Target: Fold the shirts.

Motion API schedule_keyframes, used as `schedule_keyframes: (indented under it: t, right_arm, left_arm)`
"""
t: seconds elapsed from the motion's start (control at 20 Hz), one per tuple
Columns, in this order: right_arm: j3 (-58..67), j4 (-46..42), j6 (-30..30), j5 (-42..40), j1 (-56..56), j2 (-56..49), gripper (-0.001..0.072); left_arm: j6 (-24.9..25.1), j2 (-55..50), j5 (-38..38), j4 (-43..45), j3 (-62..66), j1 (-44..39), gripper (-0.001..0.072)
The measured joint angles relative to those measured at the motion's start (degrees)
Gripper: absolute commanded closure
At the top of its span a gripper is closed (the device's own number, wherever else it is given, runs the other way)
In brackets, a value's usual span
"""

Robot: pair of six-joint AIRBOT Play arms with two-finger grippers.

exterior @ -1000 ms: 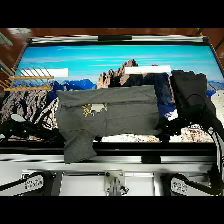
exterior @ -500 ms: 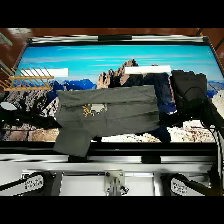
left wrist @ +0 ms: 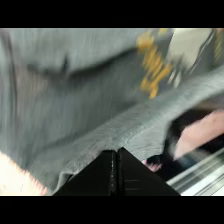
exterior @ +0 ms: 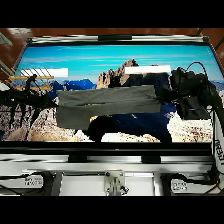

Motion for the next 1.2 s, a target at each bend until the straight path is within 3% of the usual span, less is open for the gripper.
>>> schedule_keyframes:
  t: [0.4,0.8,1.05,1.2]
  right_arm:
    - [10.03,1.97,0.98,4.42,0.15,-8.5,0.0653]
    - [11.39,3.04,1.4,9.49,2.58,-12.41,0.0653]
    - [11.45,2.8,2.67,12.35,3.23,-12.87,0.0652]
    - [11.45,0.96,4.2,12.52,3.34,-12.96,0.0652]
  left_arm:
    - [-0.76,-11.82,5.38,-14.4,11.63,0.0,0.0678]
    - [1.25,-15.26,10.32,-21.31,13.88,-0.61,0.0678]
    - [1.51,-15.5,12.28,-20.11,13.99,-0.72,0.0678]
    - [-0.94,-15.5,12.76,-15.56,13.99,-1.01,0.0678]
